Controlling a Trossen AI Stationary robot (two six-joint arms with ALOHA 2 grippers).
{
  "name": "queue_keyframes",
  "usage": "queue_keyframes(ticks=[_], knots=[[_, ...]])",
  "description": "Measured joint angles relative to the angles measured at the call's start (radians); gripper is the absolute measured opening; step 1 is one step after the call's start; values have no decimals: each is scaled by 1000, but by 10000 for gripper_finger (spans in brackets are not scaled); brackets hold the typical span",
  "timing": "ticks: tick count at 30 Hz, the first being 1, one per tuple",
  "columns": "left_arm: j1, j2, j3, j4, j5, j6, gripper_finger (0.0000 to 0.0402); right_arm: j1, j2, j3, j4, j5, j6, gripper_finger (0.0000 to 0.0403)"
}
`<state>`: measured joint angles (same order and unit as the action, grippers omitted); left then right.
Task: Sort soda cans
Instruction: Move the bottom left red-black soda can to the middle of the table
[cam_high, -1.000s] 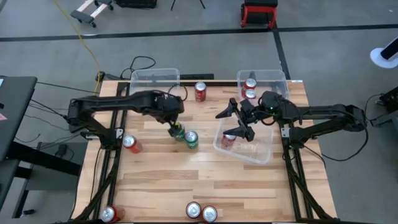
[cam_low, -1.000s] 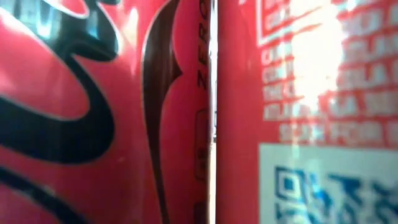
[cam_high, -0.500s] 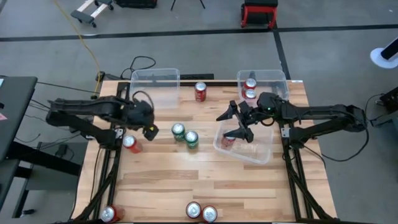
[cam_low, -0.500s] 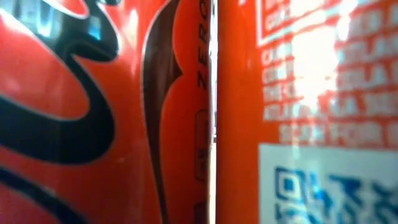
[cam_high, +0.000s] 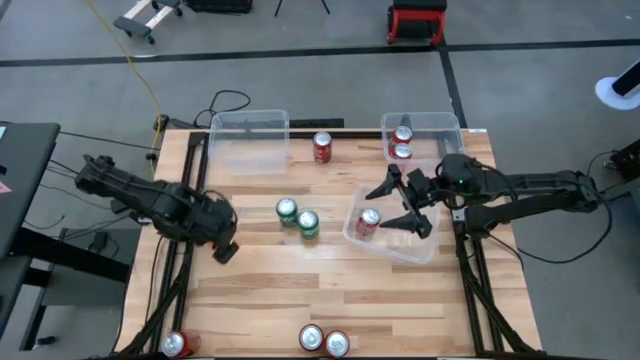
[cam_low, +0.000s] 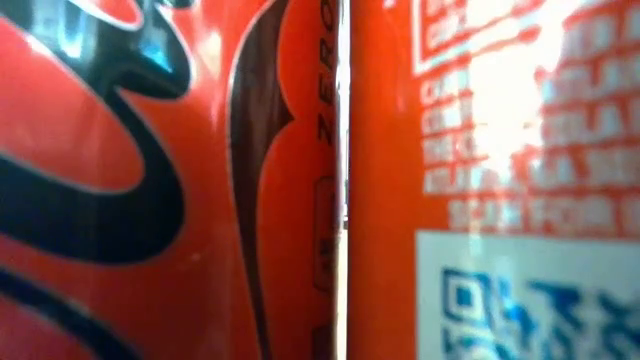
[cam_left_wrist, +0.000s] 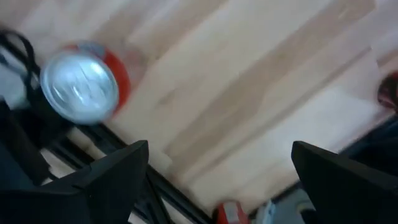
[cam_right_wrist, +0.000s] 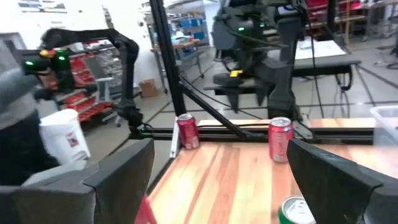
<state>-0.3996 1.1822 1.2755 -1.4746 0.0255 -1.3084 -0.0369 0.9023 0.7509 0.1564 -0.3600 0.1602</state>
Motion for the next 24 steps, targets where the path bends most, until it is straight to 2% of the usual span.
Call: queue_keyframes(ticks=[4, 8, 16, 20, 24], knots=[[-92, 0, 0, 33, 83, -116, 391, 0, 3, 0, 0, 26, -6, 385], [-201, 14, 0, 146, 200, -237, 391, -5, 7, 0, -3, 27, -4, 385], [-394, 113, 0, 289, 221, -425, 385, -5, 21, 1, 6, 27, -4, 385], [-472, 198, 0, 291, 302, -449, 346, -5, 21, 1, 22, 27, -2, 385], [-526, 274, 0, 335, 390, -451, 271, -1, 21, 1, 54, 27, 17, 385]])
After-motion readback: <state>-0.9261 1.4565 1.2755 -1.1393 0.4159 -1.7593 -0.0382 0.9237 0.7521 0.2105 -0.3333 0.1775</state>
